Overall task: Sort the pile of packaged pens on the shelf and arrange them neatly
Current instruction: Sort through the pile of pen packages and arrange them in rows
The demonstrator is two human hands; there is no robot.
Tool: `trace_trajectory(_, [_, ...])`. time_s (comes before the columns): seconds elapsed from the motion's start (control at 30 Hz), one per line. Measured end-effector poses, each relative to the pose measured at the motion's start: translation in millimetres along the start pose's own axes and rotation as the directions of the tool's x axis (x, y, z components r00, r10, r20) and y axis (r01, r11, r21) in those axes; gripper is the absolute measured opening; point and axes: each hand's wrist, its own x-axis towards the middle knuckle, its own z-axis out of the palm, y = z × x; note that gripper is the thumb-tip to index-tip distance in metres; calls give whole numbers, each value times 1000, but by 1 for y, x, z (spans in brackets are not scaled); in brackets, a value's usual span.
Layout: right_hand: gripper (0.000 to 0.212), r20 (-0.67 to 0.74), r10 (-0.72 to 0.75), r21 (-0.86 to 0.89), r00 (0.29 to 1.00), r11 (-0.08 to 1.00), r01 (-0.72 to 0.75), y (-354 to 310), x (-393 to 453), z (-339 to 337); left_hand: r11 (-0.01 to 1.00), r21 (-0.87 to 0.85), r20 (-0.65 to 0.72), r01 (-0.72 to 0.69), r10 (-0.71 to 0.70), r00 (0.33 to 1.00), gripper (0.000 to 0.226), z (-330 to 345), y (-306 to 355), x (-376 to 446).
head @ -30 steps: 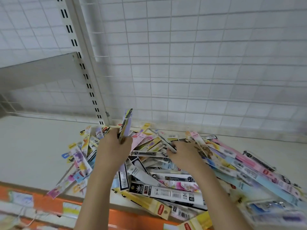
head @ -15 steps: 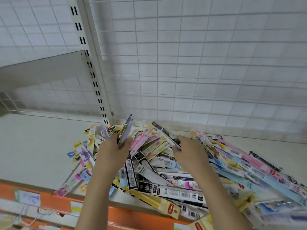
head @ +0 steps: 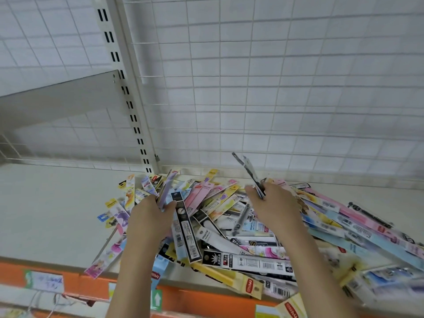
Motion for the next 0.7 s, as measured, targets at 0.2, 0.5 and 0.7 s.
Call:
trace_trajectory(0.2, [12,21,5,39,1000,999,-5,-2,-2,13,991,118,162,54,-73,984,57,1,-6,0])
trace_trajectory(0.5, [20,27,64,12,998,998,-64,-3,-4,18,982,188,276,-25,-28,961,43,7,13,-3])
trace_trajectory(0.7, [26,3,25,43,1000,999,-25,-7,-1,14,991,-134,269,-18,54,962,38,-6,17,2])
